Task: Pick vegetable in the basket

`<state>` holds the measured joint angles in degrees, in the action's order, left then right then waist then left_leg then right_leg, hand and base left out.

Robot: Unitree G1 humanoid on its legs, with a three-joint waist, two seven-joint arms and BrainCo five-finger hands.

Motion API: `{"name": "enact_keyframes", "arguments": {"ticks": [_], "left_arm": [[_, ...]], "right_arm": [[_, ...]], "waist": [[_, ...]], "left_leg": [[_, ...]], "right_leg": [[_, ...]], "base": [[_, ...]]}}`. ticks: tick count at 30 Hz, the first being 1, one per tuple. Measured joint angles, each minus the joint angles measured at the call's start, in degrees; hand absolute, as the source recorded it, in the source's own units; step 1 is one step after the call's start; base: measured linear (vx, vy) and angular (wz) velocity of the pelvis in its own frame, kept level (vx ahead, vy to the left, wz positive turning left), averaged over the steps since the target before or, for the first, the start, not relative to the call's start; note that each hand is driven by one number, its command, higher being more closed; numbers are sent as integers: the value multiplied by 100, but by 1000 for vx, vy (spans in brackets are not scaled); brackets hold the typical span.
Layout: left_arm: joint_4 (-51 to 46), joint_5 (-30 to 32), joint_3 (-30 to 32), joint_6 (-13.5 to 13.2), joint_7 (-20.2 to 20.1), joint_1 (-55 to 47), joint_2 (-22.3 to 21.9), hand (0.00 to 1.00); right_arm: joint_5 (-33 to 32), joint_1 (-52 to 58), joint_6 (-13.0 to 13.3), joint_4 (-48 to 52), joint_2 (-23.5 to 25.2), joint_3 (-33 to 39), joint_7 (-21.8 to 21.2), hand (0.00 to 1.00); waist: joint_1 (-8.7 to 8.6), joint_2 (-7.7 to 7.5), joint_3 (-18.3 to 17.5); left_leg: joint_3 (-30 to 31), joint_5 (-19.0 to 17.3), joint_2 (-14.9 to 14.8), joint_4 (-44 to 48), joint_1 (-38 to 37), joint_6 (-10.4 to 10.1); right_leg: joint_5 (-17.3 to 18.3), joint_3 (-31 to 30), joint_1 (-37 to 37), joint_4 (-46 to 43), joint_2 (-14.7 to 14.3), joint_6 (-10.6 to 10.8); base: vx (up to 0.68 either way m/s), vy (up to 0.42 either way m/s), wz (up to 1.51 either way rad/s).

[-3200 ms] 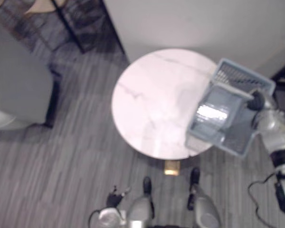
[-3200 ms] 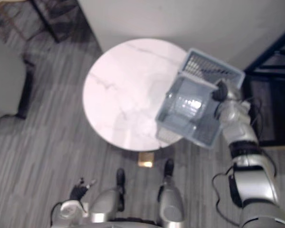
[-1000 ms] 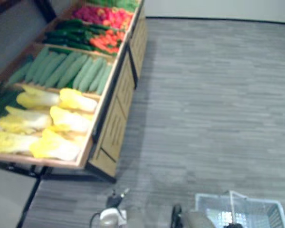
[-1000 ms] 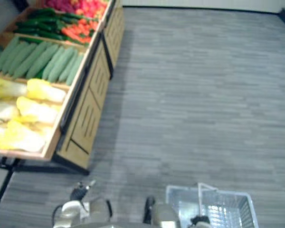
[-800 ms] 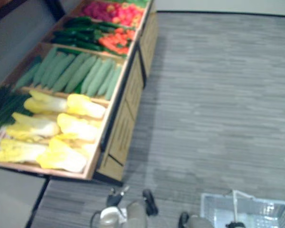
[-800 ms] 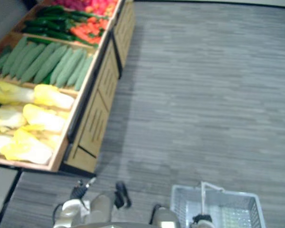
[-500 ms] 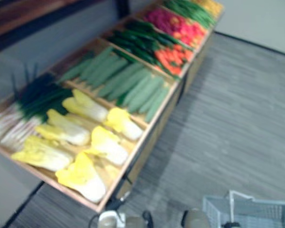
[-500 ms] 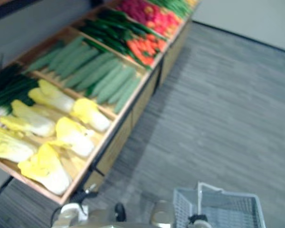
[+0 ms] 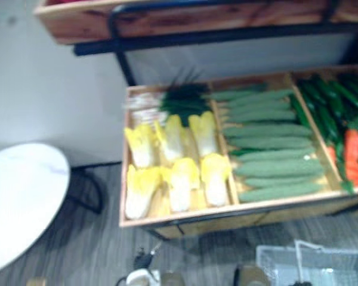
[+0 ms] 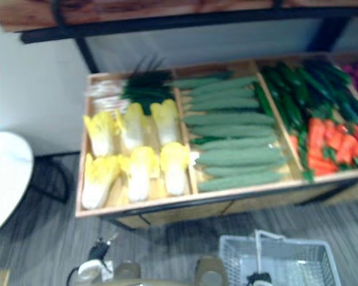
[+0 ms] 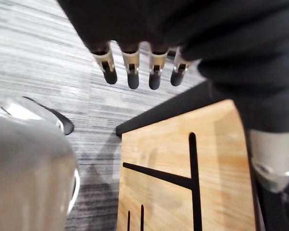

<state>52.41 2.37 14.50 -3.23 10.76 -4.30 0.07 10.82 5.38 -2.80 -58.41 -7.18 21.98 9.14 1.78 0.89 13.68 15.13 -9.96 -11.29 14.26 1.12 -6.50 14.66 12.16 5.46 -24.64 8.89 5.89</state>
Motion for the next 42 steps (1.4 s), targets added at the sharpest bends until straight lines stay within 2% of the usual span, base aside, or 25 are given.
{"name": "enact_keyframes", "arguments": {"ticks": [2, 4, 6, 8, 10, 11, 12, 14, 16, 17, 20, 22, 23, 24, 28, 29, 30, 32, 33, 35, 37, 38, 40, 42], "left_arm": [[-2, 0, -28, 4, 0, 23, 35, 0], [7, 7, -137, 14, -33, 39, 112, 0], [15, 8, -180, 18, -50, 49, 145, 0], [120, 20, -245, 76, -70, 21, 245, 0], [253, 57, -346, 126, -106, 4, 396, 0], [291, 100, -398, 138, -118, 6, 464, 0], [321, 114, -436, 139, -141, 34, 525, 0], [402, 126, -494, 155, -174, 53, 686, 0], [459, 129, -581, 214, -209, 82, 881, 0], [463, 183, -580, 228, -210, 87, 981, 0], [393, 296, -358, 267, -191, 211, 1203, 0], [-16, 276, -101, 261, -99, 209, 1243, 0], [-498, 224, 100, 238, 55, 207, 1250, 0], [-1407, -230, 759, -62, 740, 409, 1533, 0], [-1630, -233, 790, -130, 911, 525, 1602, 0], [-3796, 49, 622, -39, 1178, 611, 1729, 0], [-4134, 383, 427, -163, 1252, 701, 1896, 0], [-4364, 769, 381, -252, 1300, 942, 1918, 0], [-4454, 796, 284, -248, 1329, 957, 1850, 0], [-4601, 949, -137, -215, 1361, 956, 1727, 0], [-4600, 1562, -767, -130, 1211, 953, 1709, 0], [-4598, 1702, -885, -109, 1153, 953, 1690, 0], [-4598, 2126, -1110, -85, 1124, 959, 1681, 0], [-4588, 2228, -1209, -27, 1124, 1009, 1680, 0]], "right_arm": [[4, -71, 45, -5, -32, 24, 6, 100], [23, -230, 34, -57, -70, 5, 5, 100], [-29, -316, -20, -200, -91, 48, 2, 100], [-66, -250, -21, -216, -30, 55, 2, 100], [-73, -137, -21, -211, 155, 135, -43, 100], [-81, -125, -22, -211, 234, 255, -49, 100], [-90, -115, -30, -218, 307, 322, -45, 100], [-230, -97, -50, -223, 424, 463, -41, 100], [-271, -111, -55, -225, 490, 445, -46, 100], [-284, -116, -49, -241, 500, 419, -46, 100], [-290, -163, -18, -288, 469, 346, -44, 100], [-291, -165, -18, -304, 452, 224, -37, 100], [-280, -123, -19, -308, 436, 202, -33, 100], [-208, -84, -17, -291, 415, 18, 39, 100], [-209, 5, -19, -279, 389, 14, 39, 100], [-187, 86, 38, -177, 242, 2, 30, 100], [-180, 150, 41, -73, 131, 3, 30, 100], [-176, 186, 51, -45, -98, 6, 28, 100], [-174, 188, 49, -44, -185, 9, 29, 100], [-165, 220, 47, -44, -235, 24, 29, 100], [-126, 176, 39, -43, -235, 18, 18, 100], [-81, 155, 39, -41, -232, 15, 18, 100], [42, 78, 40, 25, -233, 6, 22, 100], [44, 55, 40, 136, -239, 8, 28, 100]], "waist": [[-4, -3, -1], [13, -60, 2], [43, -55, -10], [-53, -72, -68], [-163, -171, -166], [-206, -198, -173], [-269, -264, -142], [-273, -364, -159], [-296, -447, -105], [-288, -464, -99], [-258, -452, -93], [-208, -437, -87], [-148, -417, -96], [-116, -364, -145], [-173, -335, -153], [-167, -167, -192], [-175, -36, -230], [-250, 192, -323], [-335, 237, -351], [-335, 354, -396], [-351, 350, -379], [-356, 338, -371], [-473, 318, -332], [-524, 341, -285]], "left_leg": [[-2109, 199, -276, 52, 153, -37], [-3209, 199, -278, 46, 70, -59], [-3218, 338, -149, -112, 41, -74], [-3227, 657, 48, -680, -188, 14], [-3118, 1246, 296, -1725, -524, 61], [-2988, 1419, 358, -2015, -576, 74], [-2876, 1463, 373, -2001, -497, 69], [-2815, 1493, 371, -2013, -431, 60], [-2801, 1506, 344, -2039, -393, 53], [-2877, 1508, 316, -2040, -386, 49], [-3091, 1516, 216, -2038, -454, 31], [-3282, 1498, 153, -2037, -541, -3], [-3460, 1462, 96, -2037, -631, -31], [-3861, 1398, 65, -1999, -649, -62], [-3976, 1398, 96, -1998, -832, -62], [-3977, 1399, 56, -1997, -826, -64], [-3978, 1398, 73, -1998, -827, -63], [-3981, 1398, 103, -1998, -828, -62], [-3995, 1397, 103, -1998, -832, -61], [-4105, 1393, 78, -1998, -849, -65], [-4145, 1391, 45, -1998, -834, -66], [-4167, 1389, 36, -1998, -833, -66], [-4316, 1374, 6, -1998, -807, -83], [-4362, 1352, 4, -1998, -796, -68]], "right_leg": [[-85, 661, -344, 352, 64, -129], [-117, 804, -396, 408, 139, -109], [-205, 873, -454, 523, 199, -44], [-401, 981, -693, 906, 229, 41], [-537, 1109, -790, 1342, 214, 41], [-537, 1184, -780, 1359, 221, 42], [-537, 1266, -790, 1354, 238, 42], [-536, 1261, -781, 1325, 223, 39], [-523, 875, -713, 1193, 111, 12], [-477, 656, -654, 1169, 63, -55], [-538, 636, -611, 1246, 1, -26], [-611, 580, -645, 1342, -54, -38], [-775, 452, -755, 1673, -136, -11], [-1332, 132, -900, 2458, -261, 12], [-1341, 112, -1097, 2569, -251, 23], [-1365, 125, -1097, 2596, -287, 4], [-1378, 120, -1098, 2595, -274, 10], [-1427, 70, -1091, 2614, -282, 17], [-1472, 40, -1094, 2662, -293, 13], [-1523, -17, -1072, 2711, -322, -6], [-1585, -83, -1052, 2813, -374, -34], [-1609, -118, -1043, 2843, -389, -36], [-1633, -224, -947, 2894, -421, -52], [-1637, -249, -877, 2890, -415, -49]], "base": [[56, -215, 153], [-2, -51, 81], [-33, 30, 33], [-19, 91, 26], [-6, 83, 42], [-47, 42, 60], [-42, 21, 51], [-33, 1, 25], [-59, -24, 1], [-81, -18, -9], [-43, -24, -26], [-2, -6, -37], [153, 45, -111], [181, 55, -101], [84, 13, -25], [0, 0, 0], [-32, -14, 1], [-25, 2, -11], [-39, -4, -14], [-68, -6, -16], [-72, -21, -20], [-74, -28, -28], [-64, -21, -31], [-36, -6, -21]]}}
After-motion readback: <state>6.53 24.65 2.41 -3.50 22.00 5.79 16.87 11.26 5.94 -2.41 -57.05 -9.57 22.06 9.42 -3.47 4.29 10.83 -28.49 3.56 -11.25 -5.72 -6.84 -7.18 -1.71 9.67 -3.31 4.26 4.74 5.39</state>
